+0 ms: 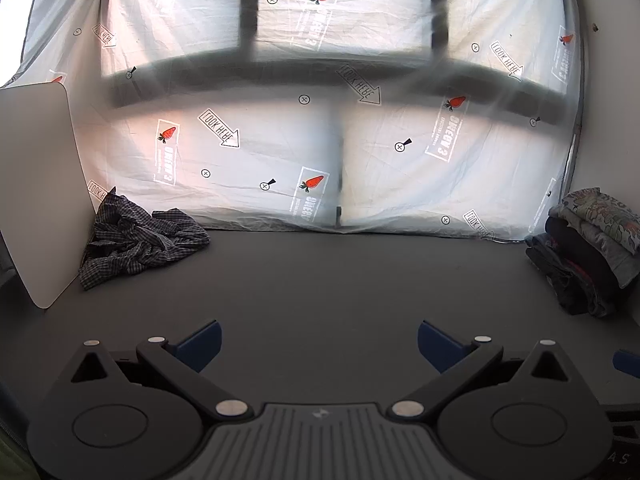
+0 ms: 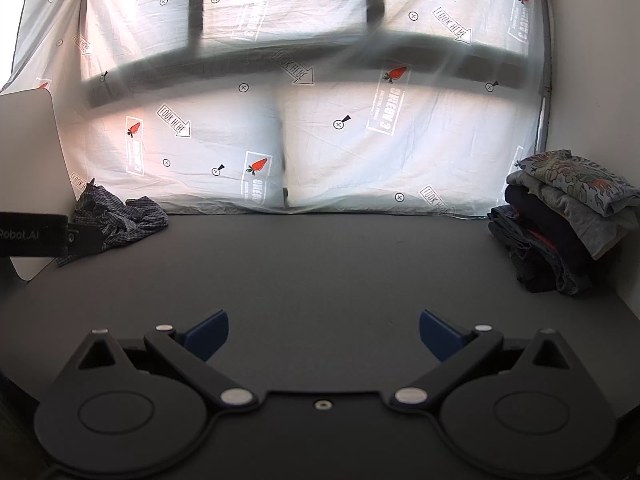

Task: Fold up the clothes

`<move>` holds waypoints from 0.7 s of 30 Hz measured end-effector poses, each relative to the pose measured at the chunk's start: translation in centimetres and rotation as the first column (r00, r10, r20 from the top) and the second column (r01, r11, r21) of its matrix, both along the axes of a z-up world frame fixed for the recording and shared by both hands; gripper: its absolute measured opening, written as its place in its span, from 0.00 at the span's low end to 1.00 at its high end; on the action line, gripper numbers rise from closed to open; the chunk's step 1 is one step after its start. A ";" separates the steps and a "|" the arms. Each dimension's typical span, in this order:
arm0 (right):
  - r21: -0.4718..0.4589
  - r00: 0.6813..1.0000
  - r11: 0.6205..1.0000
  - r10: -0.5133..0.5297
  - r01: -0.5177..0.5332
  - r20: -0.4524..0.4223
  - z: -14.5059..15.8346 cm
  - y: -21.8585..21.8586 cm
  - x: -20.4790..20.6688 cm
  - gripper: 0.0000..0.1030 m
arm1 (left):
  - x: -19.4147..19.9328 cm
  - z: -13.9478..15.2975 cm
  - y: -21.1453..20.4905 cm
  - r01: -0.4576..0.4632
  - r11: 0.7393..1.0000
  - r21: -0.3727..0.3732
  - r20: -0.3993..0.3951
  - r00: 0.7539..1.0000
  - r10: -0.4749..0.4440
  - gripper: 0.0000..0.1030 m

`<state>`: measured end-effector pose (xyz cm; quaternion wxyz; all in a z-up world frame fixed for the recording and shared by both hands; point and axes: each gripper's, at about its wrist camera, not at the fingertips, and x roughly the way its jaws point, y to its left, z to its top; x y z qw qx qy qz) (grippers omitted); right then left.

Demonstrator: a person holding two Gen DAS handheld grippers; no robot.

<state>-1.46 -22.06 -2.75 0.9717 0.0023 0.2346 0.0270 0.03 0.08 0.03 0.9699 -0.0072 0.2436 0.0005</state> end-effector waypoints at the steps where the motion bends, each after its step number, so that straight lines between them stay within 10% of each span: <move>1: -0.004 1.000 1.000 -0.002 0.002 0.002 0.1 -0.1 0.0 1.00 | 0.0 0.0 0.1 0.000 1.000 0.001 0.005 1.000 0.000 1.00; 21: -0.011 1.000 1.000 0.015 -0.015 0.010 -0.4 1.0 1.2 1.00 | 0.5 -0.3 0.6 -0.021 1.000 -0.003 -0.006 1.000 0.021 1.00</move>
